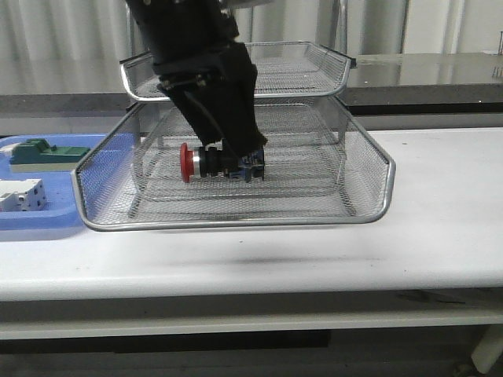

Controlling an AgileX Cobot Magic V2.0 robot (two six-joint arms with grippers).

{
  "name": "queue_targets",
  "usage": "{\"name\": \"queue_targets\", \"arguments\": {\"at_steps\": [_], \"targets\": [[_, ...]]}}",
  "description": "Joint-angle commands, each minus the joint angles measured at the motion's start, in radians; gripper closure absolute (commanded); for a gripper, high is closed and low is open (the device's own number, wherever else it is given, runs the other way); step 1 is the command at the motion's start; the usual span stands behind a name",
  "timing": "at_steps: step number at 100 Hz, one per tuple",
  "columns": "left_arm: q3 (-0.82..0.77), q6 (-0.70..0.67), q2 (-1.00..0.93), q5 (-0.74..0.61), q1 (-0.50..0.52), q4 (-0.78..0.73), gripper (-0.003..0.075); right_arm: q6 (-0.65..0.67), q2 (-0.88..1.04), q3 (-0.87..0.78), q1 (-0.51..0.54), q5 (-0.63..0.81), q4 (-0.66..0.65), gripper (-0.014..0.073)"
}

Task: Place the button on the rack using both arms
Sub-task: 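Lower the button into the middle tray and open the left gripper, then withdraw the left gripper upward away from the tray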

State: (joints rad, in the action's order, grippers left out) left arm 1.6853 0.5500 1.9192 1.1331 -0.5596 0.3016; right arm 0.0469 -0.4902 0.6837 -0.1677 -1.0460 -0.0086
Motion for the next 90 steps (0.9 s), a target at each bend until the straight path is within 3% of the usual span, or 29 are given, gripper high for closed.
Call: {"name": "queue_targets", "arguments": {"at_steps": [1,34,58,73,90], "targets": [[0.036,-0.020,-0.096,0.003,-0.005,0.032,0.0258,-0.002,-0.004,0.033,0.002,0.052,-0.013,0.0660],[0.032,-0.082,-0.211,0.087,0.006,-0.071,0.0258,-0.002,-0.004,0.033,0.002,0.052,-0.013,0.0660],[-0.025,-0.107,-0.309,0.092,0.118,-0.084,0.0258,-0.002,-0.004,0.033,0.002,0.052,-0.013,0.0660],[-0.125,-0.127,-0.403,0.041,0.218,-0.084,0.0258,-0.002,-0.004,0.033,0.002,0.052,-0.013,0.0660],[-0.296,-0.131,-0.546,-0.115,0.330,-0.047,0.0258,-0.002,-0.004,0.033,0.002,0.052,-0.013,0.0660]]}}
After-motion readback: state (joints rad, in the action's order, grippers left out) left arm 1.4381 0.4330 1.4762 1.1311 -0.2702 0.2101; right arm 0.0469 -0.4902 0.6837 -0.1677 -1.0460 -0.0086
